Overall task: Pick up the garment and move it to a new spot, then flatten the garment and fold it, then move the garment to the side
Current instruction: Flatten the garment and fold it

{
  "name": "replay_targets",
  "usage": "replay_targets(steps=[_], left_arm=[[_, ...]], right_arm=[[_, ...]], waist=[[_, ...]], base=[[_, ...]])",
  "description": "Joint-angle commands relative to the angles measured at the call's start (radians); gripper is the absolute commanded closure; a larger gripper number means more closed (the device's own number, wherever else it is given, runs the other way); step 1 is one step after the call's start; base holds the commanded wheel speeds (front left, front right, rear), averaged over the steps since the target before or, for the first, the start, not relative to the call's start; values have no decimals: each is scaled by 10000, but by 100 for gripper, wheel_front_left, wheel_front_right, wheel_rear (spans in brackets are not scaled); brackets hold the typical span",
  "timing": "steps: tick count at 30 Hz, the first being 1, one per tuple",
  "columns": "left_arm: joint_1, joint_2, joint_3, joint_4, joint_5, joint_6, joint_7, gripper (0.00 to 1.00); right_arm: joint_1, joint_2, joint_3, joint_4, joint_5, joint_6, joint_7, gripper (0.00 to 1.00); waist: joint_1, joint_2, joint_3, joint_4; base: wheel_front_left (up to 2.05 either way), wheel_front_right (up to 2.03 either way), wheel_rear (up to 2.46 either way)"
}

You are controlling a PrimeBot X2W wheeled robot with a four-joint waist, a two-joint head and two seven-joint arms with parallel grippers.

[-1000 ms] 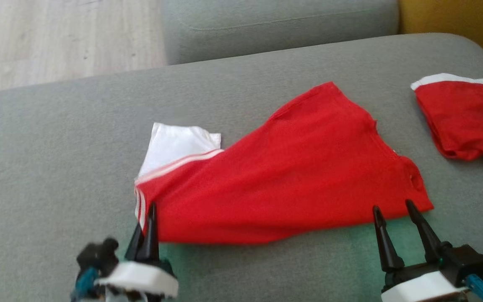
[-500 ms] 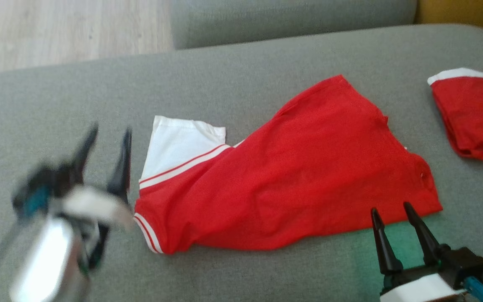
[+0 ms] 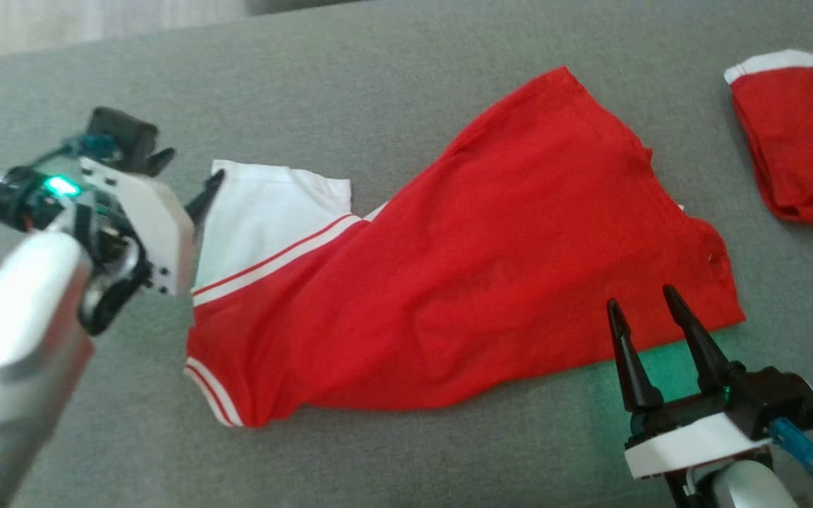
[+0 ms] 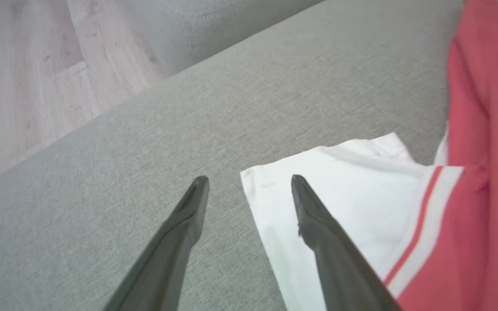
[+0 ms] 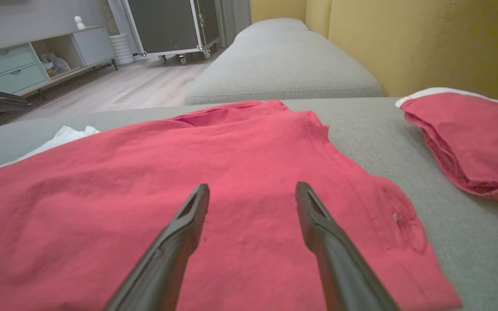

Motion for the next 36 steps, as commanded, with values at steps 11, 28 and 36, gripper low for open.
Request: replay_targets(steps=[11, 28, 36], left_arm=[[-1496, 851, -800, 1070, -1247, 17, -256, 0], [-2149, 500, -1999, 2100, -2380, 16, -605, 100], [-2844, 597, -2347, 2190, -2189, 16, -2509, 100]], right_arm=[[-543, -143, 303, -235, -49, -7, -38, 0], [-643, -332, 309, -273, -150, -7, -38, 0], [-1343, -1204, 852, -690, 627, -7, -38, 0]], waist=[[-2, 0, 640, -488], [-2, 0, 920, -510], [-2, 0, 826, -37]], base=[[0, 0, 0], [0, 0, 0], [0, 0, 0]])
